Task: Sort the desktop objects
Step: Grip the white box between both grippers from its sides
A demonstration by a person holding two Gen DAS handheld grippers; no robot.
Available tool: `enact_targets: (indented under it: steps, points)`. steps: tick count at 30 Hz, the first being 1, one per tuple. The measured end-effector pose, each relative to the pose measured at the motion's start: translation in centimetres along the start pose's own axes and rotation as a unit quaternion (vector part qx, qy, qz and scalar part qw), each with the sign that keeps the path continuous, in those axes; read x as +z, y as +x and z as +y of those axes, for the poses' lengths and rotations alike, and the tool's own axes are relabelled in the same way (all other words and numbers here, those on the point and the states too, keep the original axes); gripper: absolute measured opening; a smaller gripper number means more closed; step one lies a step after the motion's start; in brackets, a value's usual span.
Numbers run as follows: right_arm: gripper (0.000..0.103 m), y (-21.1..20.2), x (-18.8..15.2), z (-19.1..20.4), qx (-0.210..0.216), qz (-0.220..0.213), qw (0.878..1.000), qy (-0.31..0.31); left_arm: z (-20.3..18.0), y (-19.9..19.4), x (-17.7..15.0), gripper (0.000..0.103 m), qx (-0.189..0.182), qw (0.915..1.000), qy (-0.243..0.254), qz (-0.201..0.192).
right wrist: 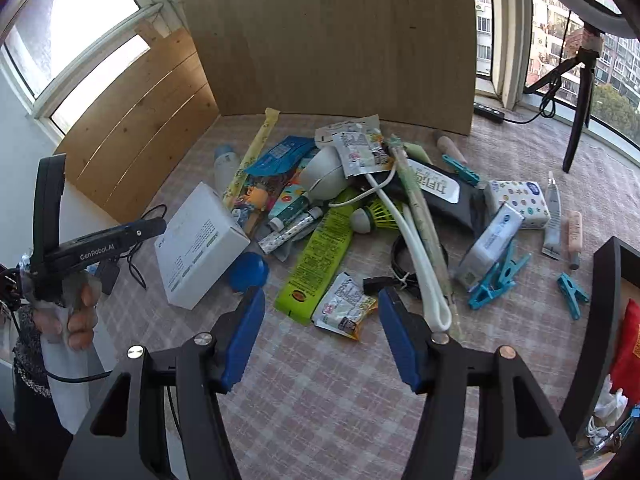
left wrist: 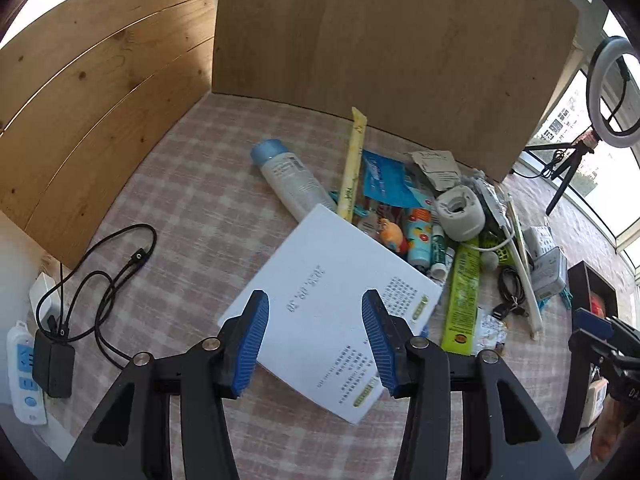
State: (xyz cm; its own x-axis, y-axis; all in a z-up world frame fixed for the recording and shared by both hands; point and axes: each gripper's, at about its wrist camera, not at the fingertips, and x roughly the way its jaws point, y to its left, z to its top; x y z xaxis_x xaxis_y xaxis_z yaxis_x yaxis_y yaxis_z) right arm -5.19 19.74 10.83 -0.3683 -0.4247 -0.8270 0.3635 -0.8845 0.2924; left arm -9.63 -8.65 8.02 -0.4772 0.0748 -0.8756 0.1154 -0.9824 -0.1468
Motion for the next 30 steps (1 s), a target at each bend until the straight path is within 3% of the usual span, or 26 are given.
enact_targets:
  steps: [2,7,13,22,30]
  points:
    - [0.051,1.6,0.0,1.4,0.014,0.016,1.0,-0.003,1.6,0.8,0.9,0.045,0.011,0.9998,-0.014,0.005]
    - [0.051,5.2,0.0,4.7,0.059,0.053,0.997,0.005,4.1,3.4,2.3,0.045,-0.009,0.9985,-0.046,0.029]
    - [0.051,8.9,0.9,7.4,0.078,0.079,0.994,0.015,3.4,5.0,1.4,0.047,-0.049,0.9968,-0.027,0.058]
    - [0.047,12.2,0.9,7.0,0.081,0.102,0.991,0.03,1.3,5.3,-0.5,0.049,-0.096,0.9926,-0.008,0.073]
    - [0.045,10.0,0.3,5.3,0.072,0.089,0.993,0.03,-1.3,4.1,-2.1,0.052,-0.104,0.9917,-0.006,0.075]
